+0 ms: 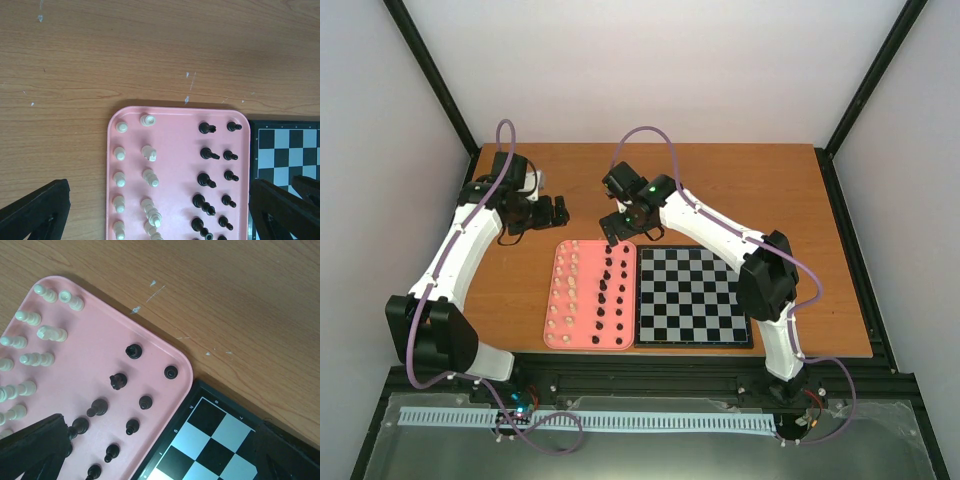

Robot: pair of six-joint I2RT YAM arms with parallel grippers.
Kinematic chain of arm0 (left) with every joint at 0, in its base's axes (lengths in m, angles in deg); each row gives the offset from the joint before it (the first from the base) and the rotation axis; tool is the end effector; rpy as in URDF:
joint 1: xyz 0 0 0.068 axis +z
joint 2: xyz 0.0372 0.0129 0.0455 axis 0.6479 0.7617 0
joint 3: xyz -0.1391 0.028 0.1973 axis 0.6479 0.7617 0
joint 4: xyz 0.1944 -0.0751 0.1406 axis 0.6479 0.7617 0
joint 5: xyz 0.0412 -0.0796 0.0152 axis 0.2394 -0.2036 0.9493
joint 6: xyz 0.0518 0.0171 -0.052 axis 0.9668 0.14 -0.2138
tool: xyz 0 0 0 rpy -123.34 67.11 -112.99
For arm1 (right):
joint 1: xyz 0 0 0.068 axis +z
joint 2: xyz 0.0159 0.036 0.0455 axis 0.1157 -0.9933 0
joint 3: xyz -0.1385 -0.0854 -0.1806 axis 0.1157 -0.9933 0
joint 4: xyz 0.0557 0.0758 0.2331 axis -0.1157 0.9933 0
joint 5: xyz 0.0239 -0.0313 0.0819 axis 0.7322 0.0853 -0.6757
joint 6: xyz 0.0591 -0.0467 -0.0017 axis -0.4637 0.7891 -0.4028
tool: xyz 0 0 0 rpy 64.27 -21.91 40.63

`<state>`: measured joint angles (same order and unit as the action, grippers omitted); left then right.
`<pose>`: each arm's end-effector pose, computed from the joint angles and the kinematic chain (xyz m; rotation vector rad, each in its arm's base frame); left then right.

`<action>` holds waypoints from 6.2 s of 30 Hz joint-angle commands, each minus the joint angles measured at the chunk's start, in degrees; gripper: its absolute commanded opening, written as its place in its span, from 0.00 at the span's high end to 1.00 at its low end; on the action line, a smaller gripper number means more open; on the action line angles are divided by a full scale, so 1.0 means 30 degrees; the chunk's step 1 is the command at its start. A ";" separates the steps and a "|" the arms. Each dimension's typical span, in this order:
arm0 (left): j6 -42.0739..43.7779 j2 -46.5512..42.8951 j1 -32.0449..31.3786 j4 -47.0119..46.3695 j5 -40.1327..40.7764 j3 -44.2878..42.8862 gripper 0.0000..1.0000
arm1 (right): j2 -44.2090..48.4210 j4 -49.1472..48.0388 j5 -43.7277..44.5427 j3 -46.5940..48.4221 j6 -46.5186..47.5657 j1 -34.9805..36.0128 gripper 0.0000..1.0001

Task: Set up the chess pieces on the board
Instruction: Pick up the chess piece from the storage box, then place the chess piece on the chessboard.

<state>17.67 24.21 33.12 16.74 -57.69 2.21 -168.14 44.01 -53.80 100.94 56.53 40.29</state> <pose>0.2878 -0.0485 0.2628 -0.1266 2.6626 -0.3745 0.2945 0.3103 0.2286 -0.7264 2.6101 0.2636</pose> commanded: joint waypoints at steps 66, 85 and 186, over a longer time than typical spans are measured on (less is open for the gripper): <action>0.0182 0.0805 -0.0126 -0.0104 0.0238 0.0073 0.00 | -0.6586 0.1604 -0.2597 0.3783 -0.0059 -0.0910 0.75; 0.0211 0.0911 -0.0111 -0.0072 0.0235 -0.0007 0.00 | -0.7186 0.1548 -0.2569 0.4071 -0.0066 -0.0910 0.77; 0.0154 0.1466 -0.0128 -0.0176 -0.0081 0.0110 0.00 | 0.2625 -0.0990 -0.0322 -1.0961 0.0917 -0.9321 0.71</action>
<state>17.69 28.32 33.12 16.69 -57.49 2.69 -160.64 41.52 -54.72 68.74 58.85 12.89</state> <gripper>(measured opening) 0.999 0.247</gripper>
